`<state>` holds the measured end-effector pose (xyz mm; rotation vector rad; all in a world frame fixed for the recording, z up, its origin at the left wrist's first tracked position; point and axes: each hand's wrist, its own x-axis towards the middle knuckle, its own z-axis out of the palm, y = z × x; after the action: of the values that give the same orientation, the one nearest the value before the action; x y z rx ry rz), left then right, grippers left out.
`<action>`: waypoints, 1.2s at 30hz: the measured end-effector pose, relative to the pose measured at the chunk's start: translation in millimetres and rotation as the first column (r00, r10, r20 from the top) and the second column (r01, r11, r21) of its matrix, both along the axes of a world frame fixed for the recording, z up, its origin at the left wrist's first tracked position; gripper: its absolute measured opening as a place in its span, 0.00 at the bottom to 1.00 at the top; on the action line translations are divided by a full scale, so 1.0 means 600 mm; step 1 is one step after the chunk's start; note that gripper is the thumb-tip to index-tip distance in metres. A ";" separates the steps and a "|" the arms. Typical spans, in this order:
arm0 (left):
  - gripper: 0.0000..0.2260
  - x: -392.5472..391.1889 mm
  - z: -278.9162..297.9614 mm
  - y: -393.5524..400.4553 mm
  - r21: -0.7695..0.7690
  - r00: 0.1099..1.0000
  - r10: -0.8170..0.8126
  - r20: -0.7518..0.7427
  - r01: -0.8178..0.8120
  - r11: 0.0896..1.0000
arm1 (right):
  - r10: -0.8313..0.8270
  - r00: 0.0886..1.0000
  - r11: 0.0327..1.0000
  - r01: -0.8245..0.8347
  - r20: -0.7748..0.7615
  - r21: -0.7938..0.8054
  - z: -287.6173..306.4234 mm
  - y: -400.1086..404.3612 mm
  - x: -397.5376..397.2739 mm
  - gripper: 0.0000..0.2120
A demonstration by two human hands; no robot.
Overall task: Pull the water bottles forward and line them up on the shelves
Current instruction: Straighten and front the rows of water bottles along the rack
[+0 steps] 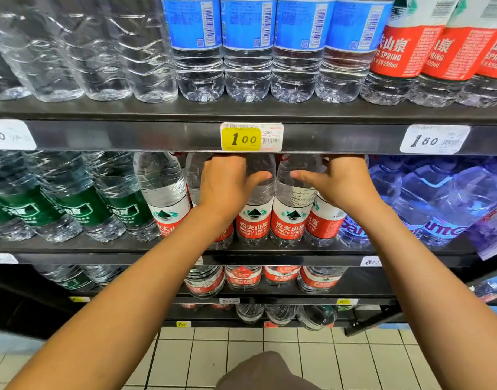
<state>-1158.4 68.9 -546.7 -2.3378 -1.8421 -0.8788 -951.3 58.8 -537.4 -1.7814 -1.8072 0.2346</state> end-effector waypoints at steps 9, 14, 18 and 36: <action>0.21 0.000 -0.002 -0.008 0.000 1.000 -0.014 0.003 0.014 1.000 | 0.005 1.000 0.997 -0.006 0.010 0.080 -0.009 -0.002 -0.002 0.19; 0.16 0.002 -0.018 -0.030 0.036 0.993 -0.048 0.108 0.044 0.998 | 0.012 1.000 0.984 -0.013 0.009 0.176 -0.010 -0.020 -0.005 0.16; 0.17 -0.010 -0.044 -0.051 0.131 0.981 -0.108 0.161 0.088 0.988 | -0.070 0.995 0.968 0.083 -0.064 0.235 -0.024 -0.054 0.020 0.19; 0.19 0.197 -0.063 -0.105 0.025 0.925 -0.238 0.297 0.241 0.970 | -0.059 0.970 0.982 0.099 -0.237 0.158 -0.082 -0.098 0.246 0.24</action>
<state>-1040.4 6.2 -584.7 -2.6002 -1.6737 -1.3185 -803.8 0.1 -586.3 -1.6312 -1.5416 0.2388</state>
